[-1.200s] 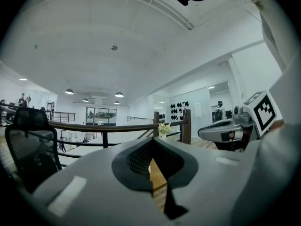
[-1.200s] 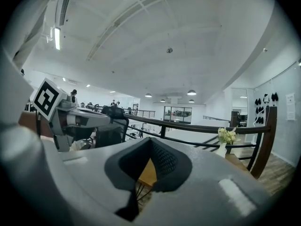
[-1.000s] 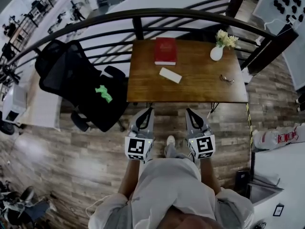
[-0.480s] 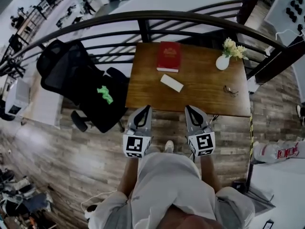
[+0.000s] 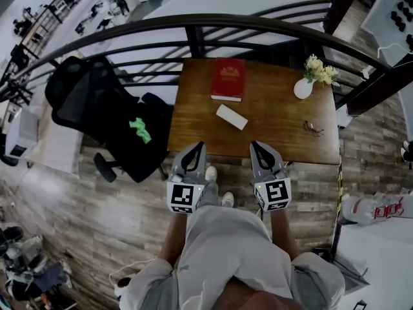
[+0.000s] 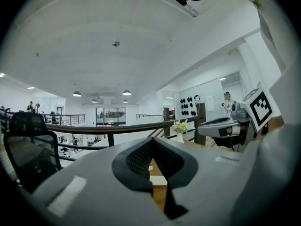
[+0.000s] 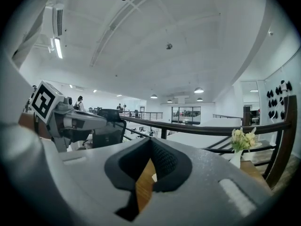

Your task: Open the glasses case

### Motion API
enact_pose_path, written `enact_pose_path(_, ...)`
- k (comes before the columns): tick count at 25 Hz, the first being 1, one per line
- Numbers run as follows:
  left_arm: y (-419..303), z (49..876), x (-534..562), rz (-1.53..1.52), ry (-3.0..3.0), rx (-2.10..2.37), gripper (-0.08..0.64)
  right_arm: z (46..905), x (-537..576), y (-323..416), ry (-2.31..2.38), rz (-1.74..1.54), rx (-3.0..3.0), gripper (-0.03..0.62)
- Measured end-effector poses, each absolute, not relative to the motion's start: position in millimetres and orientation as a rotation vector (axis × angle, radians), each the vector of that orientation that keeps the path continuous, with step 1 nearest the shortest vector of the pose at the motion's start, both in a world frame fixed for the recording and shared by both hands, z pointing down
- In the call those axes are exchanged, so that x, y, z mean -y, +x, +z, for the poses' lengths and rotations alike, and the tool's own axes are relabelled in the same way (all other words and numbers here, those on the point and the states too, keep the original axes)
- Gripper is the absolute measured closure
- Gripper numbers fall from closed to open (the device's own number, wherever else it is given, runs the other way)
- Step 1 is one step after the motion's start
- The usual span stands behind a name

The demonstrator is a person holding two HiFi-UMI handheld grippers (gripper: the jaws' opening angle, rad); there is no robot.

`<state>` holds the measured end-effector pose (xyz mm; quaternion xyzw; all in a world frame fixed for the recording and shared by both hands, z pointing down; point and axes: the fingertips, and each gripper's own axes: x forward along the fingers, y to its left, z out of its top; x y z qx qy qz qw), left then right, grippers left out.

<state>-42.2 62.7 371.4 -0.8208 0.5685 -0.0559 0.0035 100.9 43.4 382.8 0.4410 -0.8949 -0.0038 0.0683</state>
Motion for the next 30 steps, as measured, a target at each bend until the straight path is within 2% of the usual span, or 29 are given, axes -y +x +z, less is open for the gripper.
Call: enact_pose_path(30,-105,401,135,-0.123,-2.784,-1.558,0.54,398,126,31,1.5,0.002,2.497,0.589)
